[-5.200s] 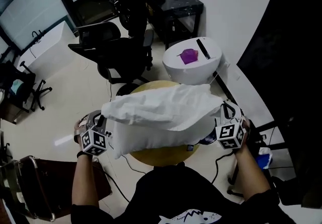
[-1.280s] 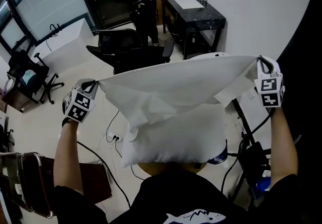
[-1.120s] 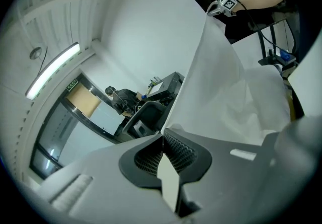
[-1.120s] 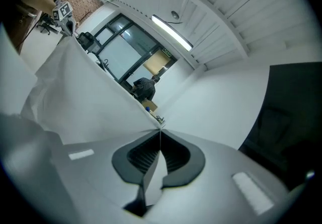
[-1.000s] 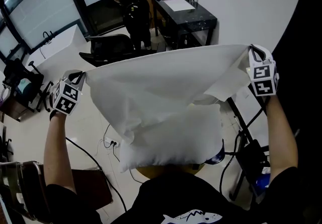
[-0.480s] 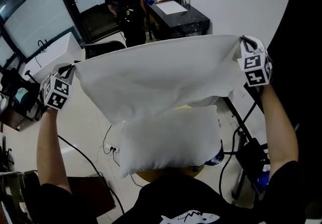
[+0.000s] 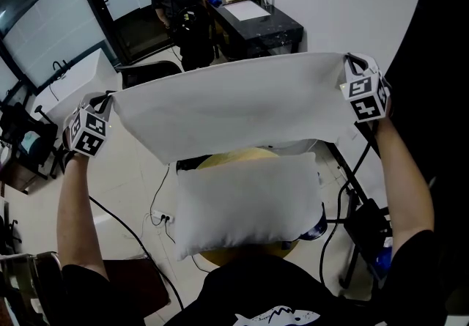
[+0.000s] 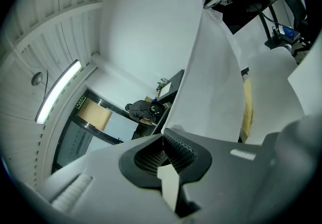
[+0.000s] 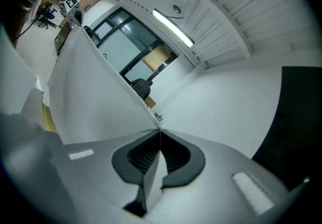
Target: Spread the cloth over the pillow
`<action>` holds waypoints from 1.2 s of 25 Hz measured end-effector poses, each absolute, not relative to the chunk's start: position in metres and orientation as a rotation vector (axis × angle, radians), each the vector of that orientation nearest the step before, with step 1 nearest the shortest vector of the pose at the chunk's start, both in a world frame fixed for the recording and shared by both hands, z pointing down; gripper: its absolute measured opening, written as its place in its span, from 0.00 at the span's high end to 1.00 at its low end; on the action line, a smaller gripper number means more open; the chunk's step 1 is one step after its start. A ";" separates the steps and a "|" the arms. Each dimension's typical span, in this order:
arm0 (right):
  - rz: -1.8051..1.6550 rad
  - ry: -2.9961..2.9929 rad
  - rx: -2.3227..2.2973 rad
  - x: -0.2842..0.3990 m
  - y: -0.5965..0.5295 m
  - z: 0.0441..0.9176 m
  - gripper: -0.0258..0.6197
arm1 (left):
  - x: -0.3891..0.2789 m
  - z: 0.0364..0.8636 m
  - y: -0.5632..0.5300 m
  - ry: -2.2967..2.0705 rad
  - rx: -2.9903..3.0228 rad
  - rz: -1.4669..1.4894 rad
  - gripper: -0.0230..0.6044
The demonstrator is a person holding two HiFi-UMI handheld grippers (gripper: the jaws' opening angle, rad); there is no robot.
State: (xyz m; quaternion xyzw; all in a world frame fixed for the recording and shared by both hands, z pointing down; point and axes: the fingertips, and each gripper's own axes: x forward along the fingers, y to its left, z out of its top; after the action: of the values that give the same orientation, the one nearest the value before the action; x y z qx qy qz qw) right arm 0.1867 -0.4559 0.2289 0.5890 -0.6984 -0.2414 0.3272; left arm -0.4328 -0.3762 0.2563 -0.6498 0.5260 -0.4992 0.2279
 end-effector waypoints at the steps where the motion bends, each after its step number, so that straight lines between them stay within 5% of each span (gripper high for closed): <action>1: -0.624 -1.829 1.534 0.186 -0.454 0.234 0.94 | -0.433 0.261 -0.375 1.446 -1.792 -1.382 0.96; 30: -0.599 -1.994 1.354 0.186 -0.298 0.306 0.94 | -0.440 0.304 -0.246 1.516 -1.781 -1.338 0.96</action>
State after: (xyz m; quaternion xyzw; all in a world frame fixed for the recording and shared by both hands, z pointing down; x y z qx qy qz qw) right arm 0.1856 -0.2978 0.3059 0.5160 -0.7597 -0.2283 0.3232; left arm -0.4403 -0.2461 0.3036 -0.6445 0.5487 -0.4841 0.2217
